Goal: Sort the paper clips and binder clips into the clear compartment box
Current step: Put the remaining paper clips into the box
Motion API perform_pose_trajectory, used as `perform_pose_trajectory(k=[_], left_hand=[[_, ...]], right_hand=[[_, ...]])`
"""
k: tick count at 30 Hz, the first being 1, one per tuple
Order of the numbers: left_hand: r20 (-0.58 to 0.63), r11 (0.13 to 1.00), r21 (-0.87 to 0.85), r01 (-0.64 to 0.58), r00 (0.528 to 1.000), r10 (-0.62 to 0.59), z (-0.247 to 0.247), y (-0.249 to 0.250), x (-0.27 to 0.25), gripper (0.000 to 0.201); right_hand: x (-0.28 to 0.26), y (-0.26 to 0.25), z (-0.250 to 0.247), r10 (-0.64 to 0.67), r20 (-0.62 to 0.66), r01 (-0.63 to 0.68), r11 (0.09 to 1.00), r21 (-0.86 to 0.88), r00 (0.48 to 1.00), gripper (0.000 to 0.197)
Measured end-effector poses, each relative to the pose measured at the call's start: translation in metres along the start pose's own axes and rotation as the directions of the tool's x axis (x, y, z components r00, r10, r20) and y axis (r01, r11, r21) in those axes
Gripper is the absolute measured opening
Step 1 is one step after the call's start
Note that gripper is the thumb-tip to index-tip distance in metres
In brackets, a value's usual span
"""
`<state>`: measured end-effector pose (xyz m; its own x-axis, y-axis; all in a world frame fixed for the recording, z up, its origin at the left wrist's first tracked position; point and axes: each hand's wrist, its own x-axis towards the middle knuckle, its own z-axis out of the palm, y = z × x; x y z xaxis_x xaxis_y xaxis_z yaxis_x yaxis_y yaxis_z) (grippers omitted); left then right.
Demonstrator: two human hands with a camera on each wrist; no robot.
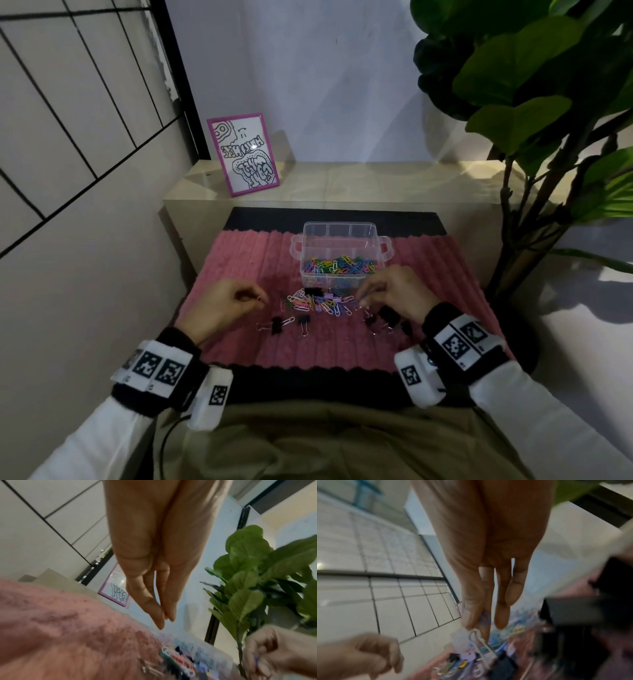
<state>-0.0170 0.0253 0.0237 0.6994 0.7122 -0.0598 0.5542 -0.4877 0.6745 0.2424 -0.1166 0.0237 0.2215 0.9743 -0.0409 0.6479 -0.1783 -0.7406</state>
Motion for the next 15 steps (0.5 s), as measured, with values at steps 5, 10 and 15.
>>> perform_pose_trajectory(k=[5,10,15], left_hand=[[0.095,0.959,0.259,-0.119,0.991,0.097,0.02,0.018,0.01,0.012],[0.195,0.918,0.316,-0.239,0.963,0.184,0.033,0.027,0.015,0.016],[0.253,0.904,0.389,-0.177,0.964,0.08,0.035,0.03,0.018,0.013]], right_hand=[[-0.003,-0.02,-0.003,-0.023,0.044,0.038,0.925,-0.379,0.999,0.014],[0.009,-0.034,0.015,0.036,0.104,-0.014,0.978,-0.208,0.994,0.028],[0.021,-0.034,0.05,0.176,0.078,-0.131,0.906,-0.402,0.981,0.031]])
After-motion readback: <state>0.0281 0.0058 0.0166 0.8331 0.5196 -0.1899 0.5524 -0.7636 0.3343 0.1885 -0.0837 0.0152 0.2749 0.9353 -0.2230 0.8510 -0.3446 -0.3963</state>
